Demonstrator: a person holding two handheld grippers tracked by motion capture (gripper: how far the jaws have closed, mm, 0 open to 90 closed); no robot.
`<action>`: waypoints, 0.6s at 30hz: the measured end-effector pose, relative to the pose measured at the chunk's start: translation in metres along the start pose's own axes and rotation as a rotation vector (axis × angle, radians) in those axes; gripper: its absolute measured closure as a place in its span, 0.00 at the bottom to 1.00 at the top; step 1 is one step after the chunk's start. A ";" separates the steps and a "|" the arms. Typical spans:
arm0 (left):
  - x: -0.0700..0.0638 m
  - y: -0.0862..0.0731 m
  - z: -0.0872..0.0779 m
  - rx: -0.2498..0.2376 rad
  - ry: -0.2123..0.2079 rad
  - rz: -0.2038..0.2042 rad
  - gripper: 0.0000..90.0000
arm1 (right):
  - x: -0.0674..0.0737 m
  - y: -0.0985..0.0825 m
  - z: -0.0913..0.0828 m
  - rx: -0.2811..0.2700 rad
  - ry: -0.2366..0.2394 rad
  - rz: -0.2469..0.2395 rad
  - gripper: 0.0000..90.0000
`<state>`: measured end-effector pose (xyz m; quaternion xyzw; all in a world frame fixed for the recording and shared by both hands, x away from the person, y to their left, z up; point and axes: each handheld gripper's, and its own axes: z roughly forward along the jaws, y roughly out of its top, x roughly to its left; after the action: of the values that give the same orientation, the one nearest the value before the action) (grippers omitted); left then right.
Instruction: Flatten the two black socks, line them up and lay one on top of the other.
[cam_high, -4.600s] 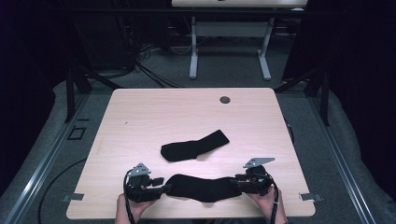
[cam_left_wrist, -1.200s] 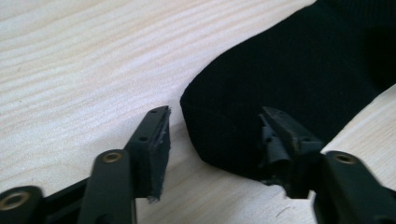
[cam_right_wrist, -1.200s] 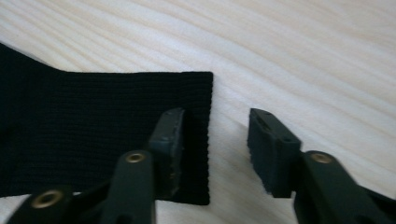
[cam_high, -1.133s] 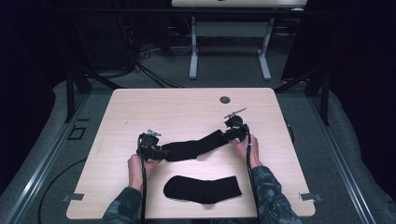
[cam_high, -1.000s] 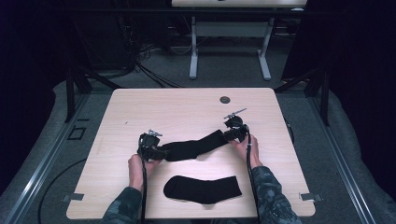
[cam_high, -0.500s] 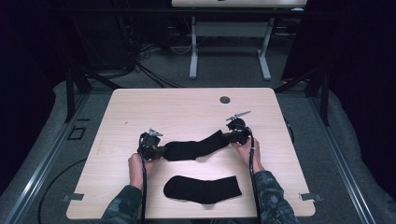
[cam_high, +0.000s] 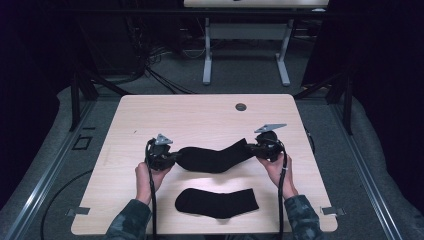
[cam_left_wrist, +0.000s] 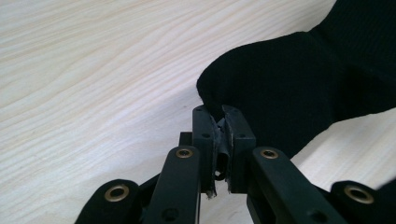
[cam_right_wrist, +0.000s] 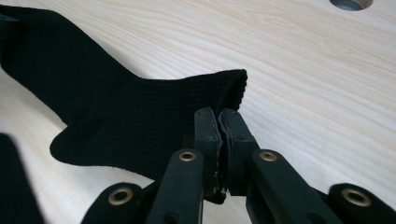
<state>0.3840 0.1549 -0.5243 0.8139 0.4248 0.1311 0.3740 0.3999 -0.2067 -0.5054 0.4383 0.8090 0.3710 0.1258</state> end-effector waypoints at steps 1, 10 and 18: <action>-0.001 0.000 -0.001 -0.006 0.000 -0.003 0.95 | 0.001 -0.002 -0.005 -0.002 0.002 0.000 0.96; -0.004 -0.008 -0.003 0.030 -0.067 -0.001 0.94 | 0.009 -0.025 -0.031 -0.023 0.013 0.034 0.96; 0.001 -0.022 0.008 0.094 -0.085 -0.008 0.94 | 0.010 -0.052 -0.008 0.028 0.015 0.022 0.95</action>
<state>0.3751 0.1597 -0.5457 0.8337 0.4177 0.0749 0.3534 0.3578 -0.2200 -0.5356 0.4461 0.8102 0.3641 0.1096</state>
